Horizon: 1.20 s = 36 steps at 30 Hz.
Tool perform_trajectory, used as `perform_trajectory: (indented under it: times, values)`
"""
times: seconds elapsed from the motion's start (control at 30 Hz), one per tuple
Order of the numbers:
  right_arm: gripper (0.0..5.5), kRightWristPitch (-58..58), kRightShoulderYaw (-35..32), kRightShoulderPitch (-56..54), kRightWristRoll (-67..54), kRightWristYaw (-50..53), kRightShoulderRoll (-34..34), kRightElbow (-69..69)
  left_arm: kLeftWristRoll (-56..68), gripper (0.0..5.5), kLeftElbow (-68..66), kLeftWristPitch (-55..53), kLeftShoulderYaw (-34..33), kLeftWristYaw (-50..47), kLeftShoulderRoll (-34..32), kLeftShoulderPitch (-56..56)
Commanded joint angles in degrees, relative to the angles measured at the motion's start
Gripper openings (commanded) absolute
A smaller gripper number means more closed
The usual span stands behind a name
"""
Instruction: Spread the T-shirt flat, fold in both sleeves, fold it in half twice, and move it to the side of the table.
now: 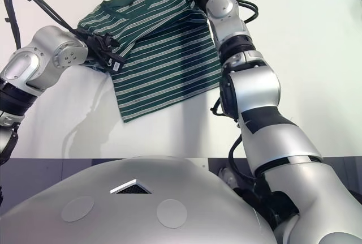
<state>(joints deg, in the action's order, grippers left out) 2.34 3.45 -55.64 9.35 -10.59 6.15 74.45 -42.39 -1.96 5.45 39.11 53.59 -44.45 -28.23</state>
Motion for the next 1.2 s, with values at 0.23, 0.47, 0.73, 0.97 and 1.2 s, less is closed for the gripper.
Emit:
perform_trajectory:
  times: [0.23, 0.47, 0.73, 0.97, 1.2]
  values:
    - [1.67, -9.73, -6.92, 3.25, -3.22, 8.40, 3.26, 3.74, 1.38, 1.80, -2.26, 2.05, 8.55, 8.12, 0.21, 13.97]
    - [1.67, -10.59, 3.85, 7.62, 9.70, 12.72, 14.46, 4.18, 2.27, 1.80, -1.16, 1.33, 7.46, 7.09, -1.40, 16.68]
    - [1.67, 0.06, -3.09, 3.64, 5.06, 19.35, 26.13, 1.48, 2.38, 1.80, -2.17, 1.16, 6.15, 3.18, -4.04, 24.26]
    - [1.67, -1.64, -6.43, -0.01, -1.55, 5.43, 6.90, 2.51, -1.57, 1.80, -12.66, 6.94, 10.10, -3.09, 1.53, 22.87]
    - [1.67, -2.45, -1.72, 4.62, 3.00, 1.67, 2.18, 2.94, -6.79, 1.80, -26.09, 21.52, 13.34, -13.16, -0.61, 24.02]
